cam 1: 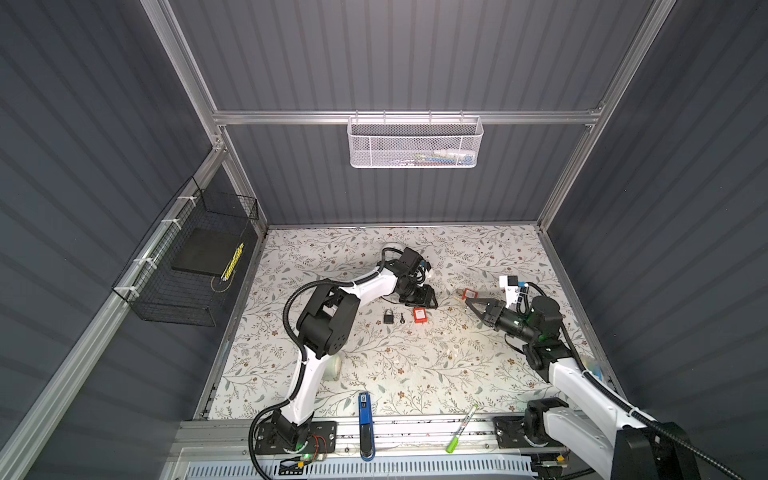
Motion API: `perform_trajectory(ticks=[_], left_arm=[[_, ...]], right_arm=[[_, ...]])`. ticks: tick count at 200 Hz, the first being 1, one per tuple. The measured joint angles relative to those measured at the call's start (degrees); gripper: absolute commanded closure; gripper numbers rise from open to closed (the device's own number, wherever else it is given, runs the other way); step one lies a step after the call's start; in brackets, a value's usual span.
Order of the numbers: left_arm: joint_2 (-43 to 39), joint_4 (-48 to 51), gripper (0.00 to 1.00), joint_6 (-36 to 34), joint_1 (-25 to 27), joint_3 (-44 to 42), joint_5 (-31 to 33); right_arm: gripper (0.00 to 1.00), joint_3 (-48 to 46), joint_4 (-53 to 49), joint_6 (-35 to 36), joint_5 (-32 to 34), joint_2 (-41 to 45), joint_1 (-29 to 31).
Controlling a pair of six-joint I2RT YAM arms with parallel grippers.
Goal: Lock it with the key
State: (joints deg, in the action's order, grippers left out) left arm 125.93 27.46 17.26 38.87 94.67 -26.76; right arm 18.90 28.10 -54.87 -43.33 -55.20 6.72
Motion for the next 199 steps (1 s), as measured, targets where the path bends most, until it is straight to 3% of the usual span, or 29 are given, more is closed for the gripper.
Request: perform_trajectory(ticks=[199], left_arm=[[0.0, 0.8, 0.54, -2.7, 0.2, 0.3, -2.8]], right_arm=[[1.0, 0.0, 0.0, -0.2, -0.4, 0.0, -0.2]])
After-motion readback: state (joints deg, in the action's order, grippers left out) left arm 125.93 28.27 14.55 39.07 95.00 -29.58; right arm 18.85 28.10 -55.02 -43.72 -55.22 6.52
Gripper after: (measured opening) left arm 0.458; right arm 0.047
